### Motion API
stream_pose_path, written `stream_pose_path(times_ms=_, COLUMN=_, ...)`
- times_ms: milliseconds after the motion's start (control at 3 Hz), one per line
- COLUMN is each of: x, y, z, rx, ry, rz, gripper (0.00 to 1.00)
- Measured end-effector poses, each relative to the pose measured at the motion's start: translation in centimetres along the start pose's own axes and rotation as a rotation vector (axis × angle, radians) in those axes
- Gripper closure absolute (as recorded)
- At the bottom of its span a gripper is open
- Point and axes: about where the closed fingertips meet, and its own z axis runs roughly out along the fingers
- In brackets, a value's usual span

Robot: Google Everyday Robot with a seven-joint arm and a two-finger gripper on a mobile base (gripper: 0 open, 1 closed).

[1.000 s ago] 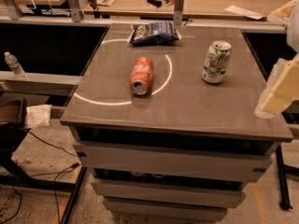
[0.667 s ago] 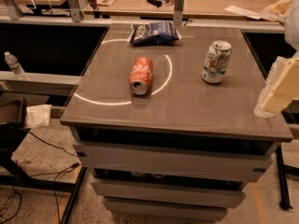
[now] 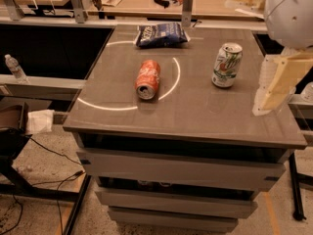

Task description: Place coke can upright

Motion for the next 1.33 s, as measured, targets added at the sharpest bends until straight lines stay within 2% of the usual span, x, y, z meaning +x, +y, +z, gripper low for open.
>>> stream_pose_path(times_ms=333, x=-2.8, y=-0.8, z=2.7, rx=0.01, ry=0.008, rz=-0.167, gripper=0.0)
stream_pose_path(times_ms=667, x=-4.2, y=-2.0, z=5.1, rx=0.051, ry=0.073, rz=-0.262, gripper=0.0)
stream_pose_path(times_ms=1333, x=-5.1, y=-2.7, z=3.3, rx=0.094, ry=0.102, rz=-0.29, gripper=0.0)
